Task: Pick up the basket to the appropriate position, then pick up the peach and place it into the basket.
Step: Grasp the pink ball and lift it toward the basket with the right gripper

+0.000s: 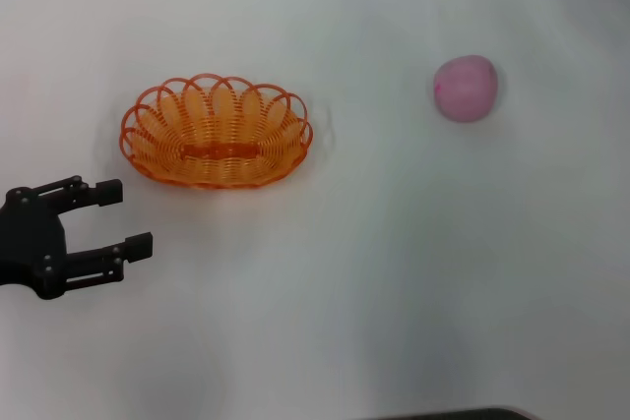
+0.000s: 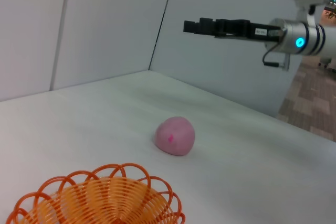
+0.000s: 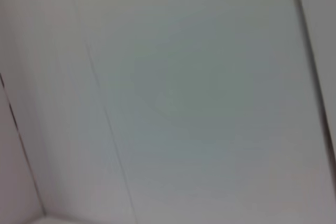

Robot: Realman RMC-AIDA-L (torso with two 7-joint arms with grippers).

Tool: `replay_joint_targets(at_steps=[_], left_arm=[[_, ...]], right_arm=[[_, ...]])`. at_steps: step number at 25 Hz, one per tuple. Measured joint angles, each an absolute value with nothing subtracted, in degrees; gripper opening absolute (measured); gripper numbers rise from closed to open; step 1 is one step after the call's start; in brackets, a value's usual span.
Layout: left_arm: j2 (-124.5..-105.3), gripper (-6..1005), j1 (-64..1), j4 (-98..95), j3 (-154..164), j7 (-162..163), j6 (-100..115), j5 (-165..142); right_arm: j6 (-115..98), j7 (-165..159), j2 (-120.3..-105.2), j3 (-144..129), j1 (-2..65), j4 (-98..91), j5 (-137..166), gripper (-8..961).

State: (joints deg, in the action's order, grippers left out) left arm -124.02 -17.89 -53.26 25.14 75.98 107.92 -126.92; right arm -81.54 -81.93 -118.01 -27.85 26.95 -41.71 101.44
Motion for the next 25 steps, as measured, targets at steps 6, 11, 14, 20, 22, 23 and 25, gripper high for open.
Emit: replay_joint_targets(at_steps=[6, 11, 14, 20, 22, 23, 25], left_arm=[[-124.09, 798, -18.3, -53.3, 25.6, 76.0, 107.8, -126.9], [-124.1, 797, -18.9, -53.2, 25.6, 76.2, 107.7, -126.9], [-124.1, 797, -19.1, -52.9, 25.6, 76.2, 107.7, -126.9], [-124.03, 797, -19.4, -52.0, 25.6, 76.2, 107.8, -126.9], [-124.02, 797, -19.4, -52.0, 25.6, 76.3, 108.0, -126.9], [-124.01, 797, -19.4, -52.0, 25.6, 76.3, 108.0, -126.9], [-124.01, 797, -19.4, -52.0, 25.6, 76.3, 108.0, -126.9]], right_arm=[[-81.3, -95.0, -117.79, -31.7, 29.9, -52.4, 114.3, 883], [-82.1, -108.0, -117.45, -34.2, 33.6, -58.5, 125.7, 882], [-82.5, -112.7, -117.47, -36.1, 35.4, -60.7, 131.0, 883], [-85.5, -119.6, -118.15, -38.6, 39.9, -63.1, 143.5, 883], [-86.1, -121.4, -118.53, -39.8, 41.4, -63.0, 147.8, 882], [-86.5, -122.2, -118.81, -40.8, 42.1, -62.8, 150.2, 882], [-86.8, -122.9, -119.13, -42.4, 42.9, -62.4, 152.8, 882]])
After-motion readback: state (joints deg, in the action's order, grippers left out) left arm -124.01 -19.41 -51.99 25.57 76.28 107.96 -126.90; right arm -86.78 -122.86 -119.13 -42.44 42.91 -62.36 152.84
